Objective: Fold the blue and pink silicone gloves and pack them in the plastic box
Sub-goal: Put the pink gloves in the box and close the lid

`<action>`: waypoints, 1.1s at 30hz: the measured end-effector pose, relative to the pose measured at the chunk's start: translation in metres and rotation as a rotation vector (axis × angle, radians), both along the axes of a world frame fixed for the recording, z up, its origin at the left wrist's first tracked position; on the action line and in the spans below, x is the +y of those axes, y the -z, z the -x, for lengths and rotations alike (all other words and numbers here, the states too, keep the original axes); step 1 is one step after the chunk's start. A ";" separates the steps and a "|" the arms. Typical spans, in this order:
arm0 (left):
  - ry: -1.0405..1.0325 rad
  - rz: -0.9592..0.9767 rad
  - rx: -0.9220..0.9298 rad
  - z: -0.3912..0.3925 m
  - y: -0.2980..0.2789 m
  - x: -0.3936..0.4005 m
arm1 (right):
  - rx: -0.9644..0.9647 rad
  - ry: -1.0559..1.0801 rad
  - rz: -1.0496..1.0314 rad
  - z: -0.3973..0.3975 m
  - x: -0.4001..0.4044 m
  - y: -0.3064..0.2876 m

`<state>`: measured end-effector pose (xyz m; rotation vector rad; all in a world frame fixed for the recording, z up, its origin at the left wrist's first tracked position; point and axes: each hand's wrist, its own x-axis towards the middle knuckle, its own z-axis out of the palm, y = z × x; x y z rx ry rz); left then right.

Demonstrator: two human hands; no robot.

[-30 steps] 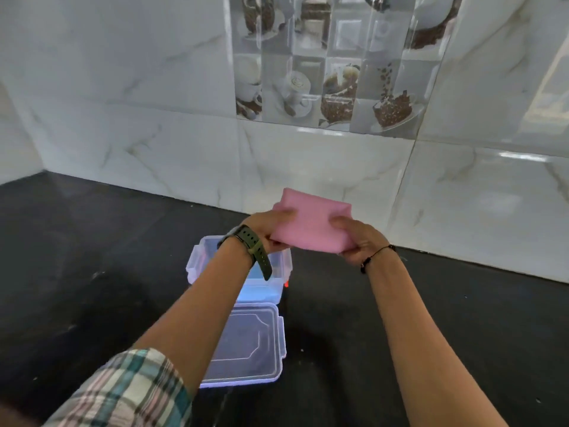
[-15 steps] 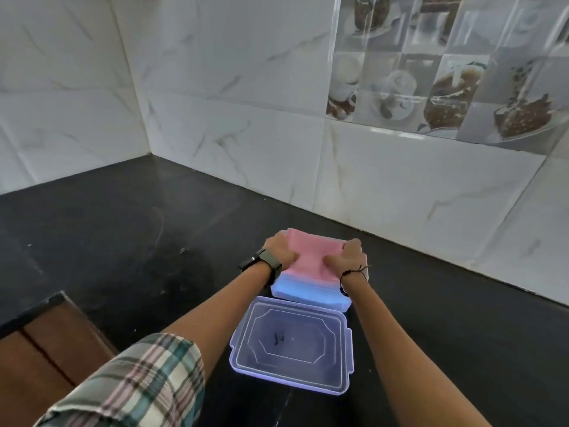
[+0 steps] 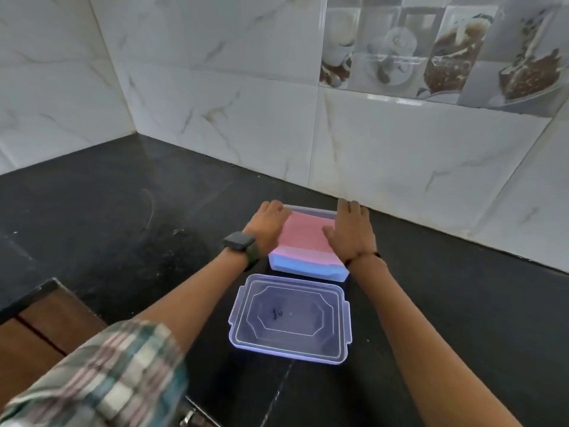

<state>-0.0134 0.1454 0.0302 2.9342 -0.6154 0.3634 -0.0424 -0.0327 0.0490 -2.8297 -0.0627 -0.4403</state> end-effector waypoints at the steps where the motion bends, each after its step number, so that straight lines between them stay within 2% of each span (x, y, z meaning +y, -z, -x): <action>1: 0.090 0.041 -0.098 0.014 0.007 0.016 | -0.119 -0.113 -0.044 0.018 -0.009 0.006; 3: 0.291 -0.001 -0.213 0.046 0.023 0.053 | -0.259 -0.378 0.036 0.057 -0.031 0.023; 4: 0.387 -0.073 -0.210 0.062 0.032 0.070 | -0.228 -0.500 0.147 0.075 -0.043 0.035; 5: 0.459 -0.160 -0.164 0.074 0.040 0.084 | -0.122 -0.589 0.247 0.087 -0.053 0.046; 7: 0.555 -0.311 -0.042 0.090 0.054 0.103 | 0.125 -0.669 0.317 0.099 -0.069 0.069; 8: 0.579 -0.361 -0.020 0.094 0.061 0.108 | 0.200 -0.675 0.318 0.100 -0.075 0.079; 10: 0.575 -0.409 -0.006 0.096 0.070 0.112 | 0.227 -0.688 0.329 0.100 -0.077 0.086; 13: 0.547 -0.362 -0.043 0.095 0.071 0.109 | 0.141 -0.716 0.344 0.100 -0.074 0.084; 15: 0.514 -0.219 -0.038 0.096 0.069 0.108 | 0.045 -0.715 0.311 0.100 -0.075 0.085; 16: 0.504 -0.089 -0.044 0.097 0.073 0.108 | 0.035 -0.707 0.266 0.101 -0.076 0.085; 18: 0.377 0.257 0.028 0.102 0.067 0.104 | 0.113 -0.596 0.009 0.105 -0.080 0.085; 20: 0.175 0.648 0.134 0.103 0.056 0.095 | 0.236 -0.426 -0.379 0.109 -0.077 0.078; 22: -0.021 0.973 0.250 0.094 0.037 0.078 | 0.192 -0.290 -0.672 0.103 -0.066 0.064; 24: -0.197 1.129 0.268 0.074 0.016 0.057 | 0.080 -0.131 -0.834 0.086 -0.053 0.049; 27: -0.429 1.134 0.253 0.036 -0.007 0.027 | -0.004 0.090 -0.830 0.041 -0.042 0.026; 30: -0.438 0.958 0.213 0.002 -0.017 0.003 | 0.126 0.215 -0.559 0.002 -0.039 0.013; 33: -0.454 0.781 0.259 -0.028 -0.015 -0.012 | 0.240 0.306 -0.306 -0.021 -0.036 0.012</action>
